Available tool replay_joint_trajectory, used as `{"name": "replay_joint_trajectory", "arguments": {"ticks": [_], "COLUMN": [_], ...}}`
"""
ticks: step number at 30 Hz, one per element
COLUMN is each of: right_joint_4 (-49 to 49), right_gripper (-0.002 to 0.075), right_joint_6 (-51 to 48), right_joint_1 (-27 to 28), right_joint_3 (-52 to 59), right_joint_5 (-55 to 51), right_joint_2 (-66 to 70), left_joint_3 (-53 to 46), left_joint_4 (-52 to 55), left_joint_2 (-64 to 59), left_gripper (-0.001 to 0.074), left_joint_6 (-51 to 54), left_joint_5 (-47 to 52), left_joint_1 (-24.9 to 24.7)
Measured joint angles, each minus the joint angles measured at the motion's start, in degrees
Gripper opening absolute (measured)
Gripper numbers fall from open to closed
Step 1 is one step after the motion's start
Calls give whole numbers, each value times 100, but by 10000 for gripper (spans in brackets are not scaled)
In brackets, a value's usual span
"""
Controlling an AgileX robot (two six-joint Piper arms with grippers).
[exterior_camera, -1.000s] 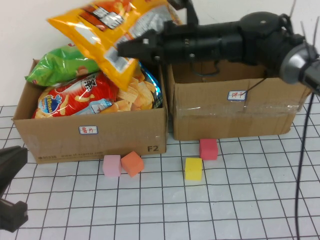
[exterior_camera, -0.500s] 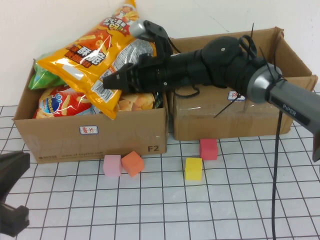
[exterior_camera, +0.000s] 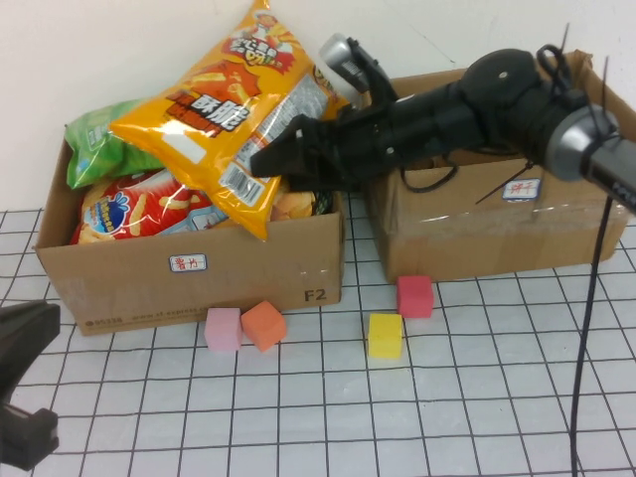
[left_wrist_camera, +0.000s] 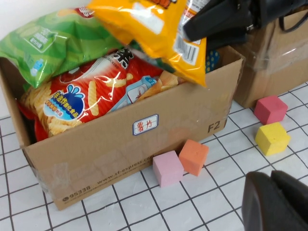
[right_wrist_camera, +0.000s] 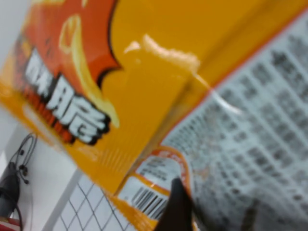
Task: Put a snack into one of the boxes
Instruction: Place the potato chip in the potato chip box
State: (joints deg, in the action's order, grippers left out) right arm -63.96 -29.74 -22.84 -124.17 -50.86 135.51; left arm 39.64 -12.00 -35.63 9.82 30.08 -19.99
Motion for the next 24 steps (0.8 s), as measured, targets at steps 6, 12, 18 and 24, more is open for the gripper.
{"name": "replay_joint_trajectory", "arguments": {"ticks": [6,12,18,24], "right_joint_4": [44,-25,-190,-99], "right_gripper": [610,610,596,587], "right_joint_6": [-11,-21,-21,102], "right_joint_1": [34,23,23,23], "right_joint_3": [10,10,-51,-84], "right_joint_5": [-21,-68,-68,-357], "right_joint_2": [-120,-121,-121,-121], "left_joint_3": [0,0,0,0], "left_joint_4": [-9,-9,-9,-9], "left_joint_2": [0,0,0,0], "left_gripper": [-1,-1,-1,-1], "left_joint_6": [0,-16,-16,-16], "left_joint_5": [-102,-171,-199,-212], "left_joint_1": [0,0,0,0]}}
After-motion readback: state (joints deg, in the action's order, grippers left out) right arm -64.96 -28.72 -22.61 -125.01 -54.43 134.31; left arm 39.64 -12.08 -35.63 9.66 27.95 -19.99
